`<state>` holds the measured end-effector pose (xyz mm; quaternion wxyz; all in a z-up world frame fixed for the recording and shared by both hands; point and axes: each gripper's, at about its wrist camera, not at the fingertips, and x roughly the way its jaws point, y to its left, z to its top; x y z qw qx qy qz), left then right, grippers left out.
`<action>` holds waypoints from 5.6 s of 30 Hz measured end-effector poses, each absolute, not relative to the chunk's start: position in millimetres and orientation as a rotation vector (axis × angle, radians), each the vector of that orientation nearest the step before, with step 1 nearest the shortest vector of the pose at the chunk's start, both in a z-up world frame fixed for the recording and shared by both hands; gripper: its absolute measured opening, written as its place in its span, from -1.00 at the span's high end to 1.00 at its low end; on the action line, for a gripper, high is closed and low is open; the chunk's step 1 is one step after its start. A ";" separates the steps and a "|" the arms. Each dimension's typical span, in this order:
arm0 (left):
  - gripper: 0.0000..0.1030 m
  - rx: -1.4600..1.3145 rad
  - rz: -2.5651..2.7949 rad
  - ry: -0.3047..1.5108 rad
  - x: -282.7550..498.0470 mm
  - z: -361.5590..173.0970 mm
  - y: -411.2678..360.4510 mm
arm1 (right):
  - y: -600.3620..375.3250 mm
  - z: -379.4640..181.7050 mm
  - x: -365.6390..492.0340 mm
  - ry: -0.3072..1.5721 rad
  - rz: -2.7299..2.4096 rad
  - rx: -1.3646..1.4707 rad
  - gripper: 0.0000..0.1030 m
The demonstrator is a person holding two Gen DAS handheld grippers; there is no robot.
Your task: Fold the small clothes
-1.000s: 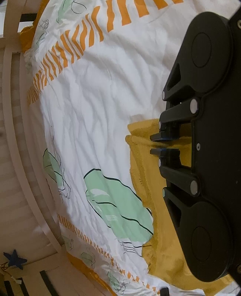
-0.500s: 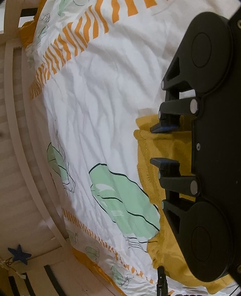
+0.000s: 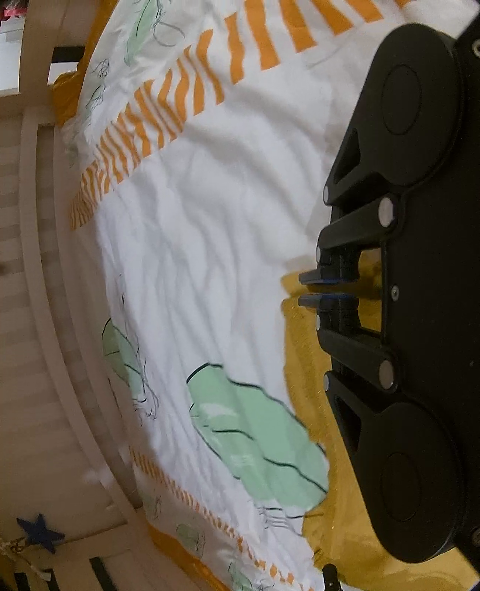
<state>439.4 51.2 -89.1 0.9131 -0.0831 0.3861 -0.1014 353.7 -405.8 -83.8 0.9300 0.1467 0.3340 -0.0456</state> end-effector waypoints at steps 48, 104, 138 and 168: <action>0.22 0.033 -0.476 0.829 369.1 -58.4 -81.0 | -360.1 -58.0 261.5 0.641 0.117 0.401 -0.35; 0.10 -0.071 -0.320 0.918 431.8 -96.3 -117.2 | -396.0 -92.4 262.3 0.800 0.032 0.578 -0.87; 0.09 -0.023 -0.377 0.930 363.6 -83.5 -95.8 | -436.4 -119.6 272.6 0.759 0.220 0.896 -1.00; -0.21 -0.060 -0.320 0.852 331.8 -52.0 -56.1 | -426.3 -123.4 294.0 0.691 0.371 0.888 -1.00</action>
